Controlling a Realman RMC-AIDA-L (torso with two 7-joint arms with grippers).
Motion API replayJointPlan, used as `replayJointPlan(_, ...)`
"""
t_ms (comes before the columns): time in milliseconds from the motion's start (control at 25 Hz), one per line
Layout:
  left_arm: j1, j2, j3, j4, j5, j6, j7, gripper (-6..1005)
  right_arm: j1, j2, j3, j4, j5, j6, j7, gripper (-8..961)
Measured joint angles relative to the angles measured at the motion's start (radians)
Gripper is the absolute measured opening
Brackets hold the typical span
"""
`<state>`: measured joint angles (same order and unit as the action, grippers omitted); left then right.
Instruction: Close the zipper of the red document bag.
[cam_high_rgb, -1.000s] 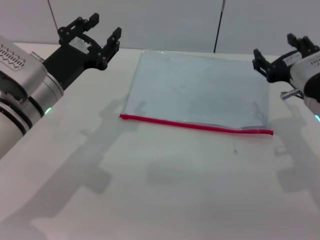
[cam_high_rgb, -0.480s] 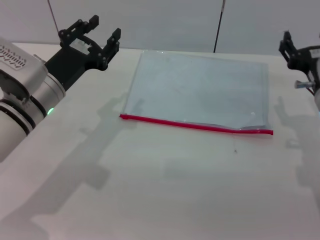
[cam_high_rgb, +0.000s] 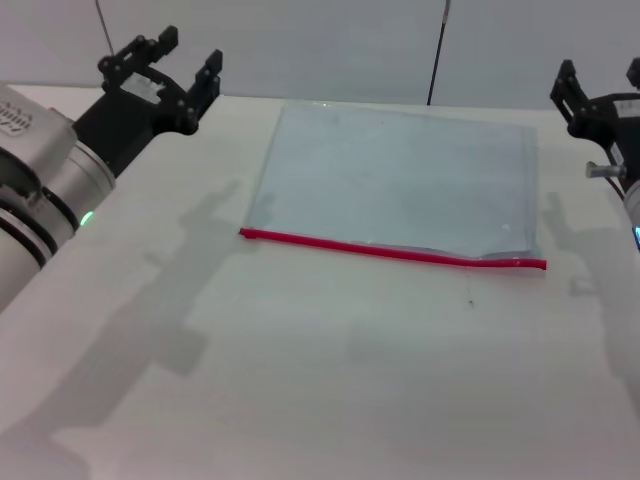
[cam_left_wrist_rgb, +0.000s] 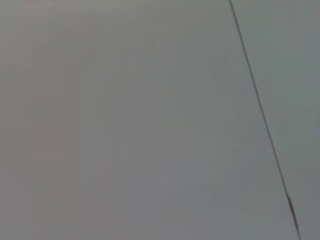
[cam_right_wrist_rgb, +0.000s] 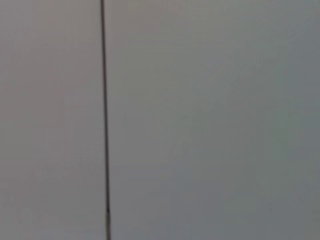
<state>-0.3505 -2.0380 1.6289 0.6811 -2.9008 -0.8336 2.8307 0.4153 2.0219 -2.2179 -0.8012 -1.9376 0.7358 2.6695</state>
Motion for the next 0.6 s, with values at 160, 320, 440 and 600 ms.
replayJointPlan(160, 0.0, 0.0, -0.023, -0.029, 0.0, -0.046, -0.004, 553, 0.014, 0.002, -0.02, 0.026, -0.008, 0.033, 0.03, 817)
replayJointPlan(320, -0.002, 0.001, -0.027, -0.035, 0.0, -0.056, -0.004, 553, 0.038, 0.007, -0.023, 0.056, 0.001, 0.033, 0.032, 817)
replayJointPlan(440, -0.013, 0.0, -0.027, -0.047, 0.0, -0.055, -0.001, 553, 0.043, 0.008, -0.029, 0.068, 0.002, 0.042, 0.033, 817)
replayJointPlan(600, -0.042, 0.0, -0.027, -0.093, 0.0, -0.059, -0.001, 553, 0.049, 0.009, -0.039, 0.089, 0.004, 0.053, 0.034, 816)
